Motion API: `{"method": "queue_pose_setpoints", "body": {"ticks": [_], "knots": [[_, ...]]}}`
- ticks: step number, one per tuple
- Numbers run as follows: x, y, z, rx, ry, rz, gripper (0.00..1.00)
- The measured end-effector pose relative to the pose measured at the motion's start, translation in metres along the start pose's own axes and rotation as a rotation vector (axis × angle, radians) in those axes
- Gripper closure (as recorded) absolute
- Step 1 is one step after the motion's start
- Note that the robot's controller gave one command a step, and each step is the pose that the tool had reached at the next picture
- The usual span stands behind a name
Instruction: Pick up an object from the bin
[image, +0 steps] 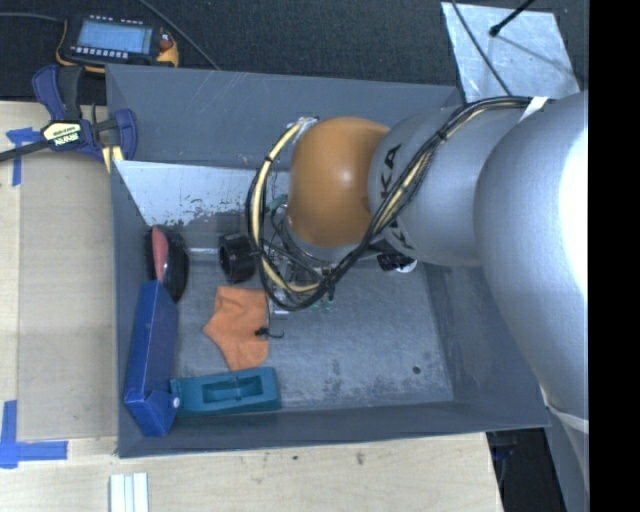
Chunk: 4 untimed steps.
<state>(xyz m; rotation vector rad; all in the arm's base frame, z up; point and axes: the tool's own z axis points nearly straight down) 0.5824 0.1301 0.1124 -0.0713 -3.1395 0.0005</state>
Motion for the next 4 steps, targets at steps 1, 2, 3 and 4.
{"method": "queue_pose_setpoints", "body": {"ticks": [1,2,3,4], "knots": [[-0.033,0.022,0.021,-0.001,-0.005,-0.233,1.0],[-0.033,0.022,0.021,-0.001,-0.005,-0.233,1.0],[-0.032,0.023,-0.028,0.001,0.003,-0.243,1.0],[-0.03,0.049,-0.101,-0.001,-0.008,-0.253,1.0]]}}
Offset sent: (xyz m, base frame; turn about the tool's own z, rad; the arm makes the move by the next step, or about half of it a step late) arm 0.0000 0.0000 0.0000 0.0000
